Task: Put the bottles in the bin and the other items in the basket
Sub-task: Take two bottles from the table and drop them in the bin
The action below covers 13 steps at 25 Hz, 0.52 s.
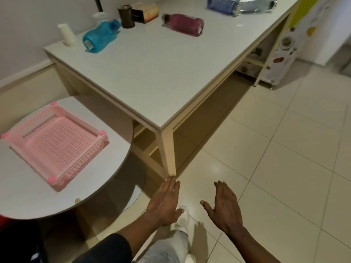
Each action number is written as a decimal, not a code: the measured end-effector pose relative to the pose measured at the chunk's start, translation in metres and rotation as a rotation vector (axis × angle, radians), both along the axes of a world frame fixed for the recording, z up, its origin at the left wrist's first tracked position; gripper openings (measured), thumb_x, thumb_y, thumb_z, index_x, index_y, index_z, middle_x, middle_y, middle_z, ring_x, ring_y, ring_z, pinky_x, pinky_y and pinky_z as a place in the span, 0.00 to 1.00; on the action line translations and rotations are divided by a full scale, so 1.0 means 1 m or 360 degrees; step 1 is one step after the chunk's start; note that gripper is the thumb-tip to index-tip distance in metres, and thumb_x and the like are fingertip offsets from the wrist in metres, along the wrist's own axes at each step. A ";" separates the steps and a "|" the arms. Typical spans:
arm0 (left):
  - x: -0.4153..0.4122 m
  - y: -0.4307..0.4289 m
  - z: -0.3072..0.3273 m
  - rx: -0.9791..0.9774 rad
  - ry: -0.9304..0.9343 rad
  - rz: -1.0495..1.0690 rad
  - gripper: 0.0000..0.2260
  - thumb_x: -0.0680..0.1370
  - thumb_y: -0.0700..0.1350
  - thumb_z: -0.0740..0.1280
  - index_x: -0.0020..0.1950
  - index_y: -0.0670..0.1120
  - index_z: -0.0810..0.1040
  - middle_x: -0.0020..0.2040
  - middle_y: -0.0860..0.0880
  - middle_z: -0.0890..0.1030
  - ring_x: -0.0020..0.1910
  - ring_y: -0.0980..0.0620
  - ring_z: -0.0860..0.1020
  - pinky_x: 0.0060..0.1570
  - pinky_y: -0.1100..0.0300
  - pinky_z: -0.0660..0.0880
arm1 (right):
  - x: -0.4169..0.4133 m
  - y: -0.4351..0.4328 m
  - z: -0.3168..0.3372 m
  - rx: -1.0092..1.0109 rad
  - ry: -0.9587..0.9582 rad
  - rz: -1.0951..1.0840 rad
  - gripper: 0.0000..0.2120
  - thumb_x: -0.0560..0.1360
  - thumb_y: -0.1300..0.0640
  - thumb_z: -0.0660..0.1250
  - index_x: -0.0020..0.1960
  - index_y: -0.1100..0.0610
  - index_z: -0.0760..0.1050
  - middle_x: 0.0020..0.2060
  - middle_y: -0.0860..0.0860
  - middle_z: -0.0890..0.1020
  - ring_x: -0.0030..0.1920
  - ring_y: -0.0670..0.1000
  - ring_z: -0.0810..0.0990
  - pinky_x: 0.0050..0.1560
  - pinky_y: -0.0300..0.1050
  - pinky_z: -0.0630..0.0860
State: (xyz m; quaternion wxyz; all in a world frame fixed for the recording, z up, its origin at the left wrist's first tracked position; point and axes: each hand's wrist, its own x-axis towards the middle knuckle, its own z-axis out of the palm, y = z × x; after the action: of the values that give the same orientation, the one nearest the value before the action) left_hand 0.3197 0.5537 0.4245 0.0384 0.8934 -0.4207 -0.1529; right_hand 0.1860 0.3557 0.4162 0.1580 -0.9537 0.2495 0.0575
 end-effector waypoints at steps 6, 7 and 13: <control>0.033 -0.090 -0.019 0.0063 0.0044 -0.0144 0.47 0.80 0.65 0.63 0.85 0.40 0.42 0.84 0.39 0.36 0.84 0.40 0.37 0.82 0.47 0.38 | 0.029 -0.077 0.002 0.0013 0.0040 -0.0056 0.45 0.79 0.28 0.52 0.84 0.56 0.49 0.84 0.54 0.55 0.84 0.53 0.51 0.82 0.48 0.52; 0.041 -0.106 -0.020 0.0072 0.0064 -0.0144 0.47 0.80 0.65 0.63 0.85 0.40 0.42 0.84 0.39 0.36 0.84 0.40 0.37 0.83 0.46 0.39 | 0.036 -0.091 0.007 0.0003 0.0034 -0.0036 0.45 0.79 0.28 0.52 0.84 0.57 0.51 0.84 0.54 0.56 0.84 0.53 0.52 0.82 0.48 0.54; 0.103 -0.199 -0.021 -0.0071 -0.0007 -0.0096 0.48 0.79 0.63 0.66 0.85 0.38 0.45 0.85 0.38 0.39 0.84 0.41 0.38 0.82 0.46 0.39 | 0.094 -0.181 0.035 -0.0175 0.0041 0.0248 0.51 0.79 0.28 0.38 0.53 0.66 0.86 0.53 0.62 0.88 0.51 0.62 0.89 0.43 0.55 0.85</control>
State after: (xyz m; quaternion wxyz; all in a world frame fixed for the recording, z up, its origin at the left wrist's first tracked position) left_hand 0.4227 0.3548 0.4039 0.0529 0.8796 -0.4508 -0.1426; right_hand 0.2803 0.1748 0.4508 0.0971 -0.9766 0.1793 0.0681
